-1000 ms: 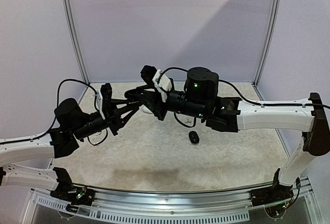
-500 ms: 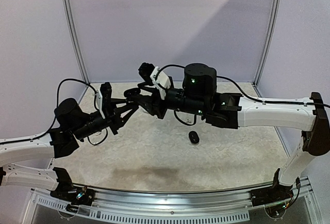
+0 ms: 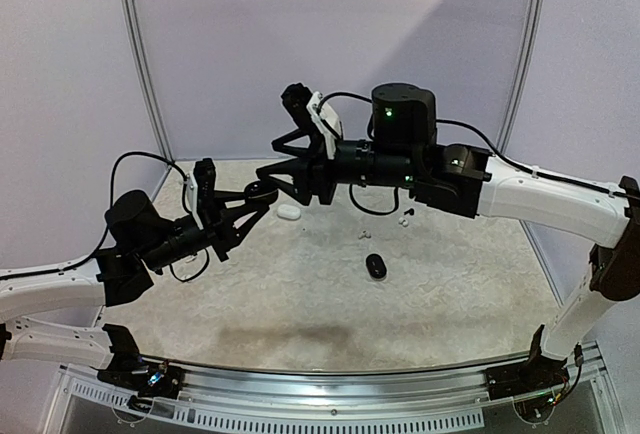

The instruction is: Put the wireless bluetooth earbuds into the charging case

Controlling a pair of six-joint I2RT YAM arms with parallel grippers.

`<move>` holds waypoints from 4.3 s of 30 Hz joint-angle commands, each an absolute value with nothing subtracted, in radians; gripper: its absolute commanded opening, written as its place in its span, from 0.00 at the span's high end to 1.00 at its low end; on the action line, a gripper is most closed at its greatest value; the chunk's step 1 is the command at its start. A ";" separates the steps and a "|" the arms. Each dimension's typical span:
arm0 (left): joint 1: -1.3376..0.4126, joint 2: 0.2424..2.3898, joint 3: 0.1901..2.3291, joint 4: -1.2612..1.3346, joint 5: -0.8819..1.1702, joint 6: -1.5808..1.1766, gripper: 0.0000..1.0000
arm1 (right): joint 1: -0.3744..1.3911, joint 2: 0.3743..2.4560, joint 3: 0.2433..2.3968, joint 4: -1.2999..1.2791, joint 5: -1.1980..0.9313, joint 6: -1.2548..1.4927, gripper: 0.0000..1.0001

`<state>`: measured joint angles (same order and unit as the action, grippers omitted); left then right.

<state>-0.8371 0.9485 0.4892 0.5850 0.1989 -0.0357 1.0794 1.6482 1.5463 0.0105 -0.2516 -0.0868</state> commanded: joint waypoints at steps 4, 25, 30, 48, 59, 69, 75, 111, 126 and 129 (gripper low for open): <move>-0.850 0.937 0.499 0.605 0.250 -0.012 1.00 | 1.022 1.593 1.627 -0.254 -0.313 -0.096 0.26; -0.839 0.966 0.530 0.538 0.519 0.151 1.00 | 1.001 1.745 1.709 -0.376 -0.401 -0.274 0.04; -0.838 0.969 0.522 0.491 0.521 0.246 1.00 | 0.986 1.729 1.713 -0.351 -0.428 -0.243 0.06; -0.838 0.977 0.528 0.411 0.529 0.366 1.00 | 0.968 1.734 1.742 -0.344 -0.492 -0.196 0.09; -0.838 0.977 0.525 0.420 0.528 0.367 1.00 | 0.956 1.763 1.753 -0.322 -0.505 -0.163 0.10; -0.827 0.975 0.511 0.457 0.457 0.084 1.00 | 0.953 1.784 1.765 -0.365 -0.471 -0.162 0.11; -0.815 0.973 0.493 0.466 0.445 -0.024 1.00 | 0.910 1.767 1.790 -0.360 -0.400 -0.100 0.11; -0.793 0.976 0.468 0.503 0.410 -0.098 1.00 | 0.972 1.737 1.672 -0.399 -0.708 -0.286 0.87; -0.793 0.987 0.476 0.511 0.413 -0.082 1.00 | 0.972 1.794 1.723 -0.466 -0.669 -0.298 0.87; -0.793 0.988 0.478 0.512 0.413 -0.077 1.00 | 0.972 1.799 1.724 -0.473 -0.653 -0.304 0.85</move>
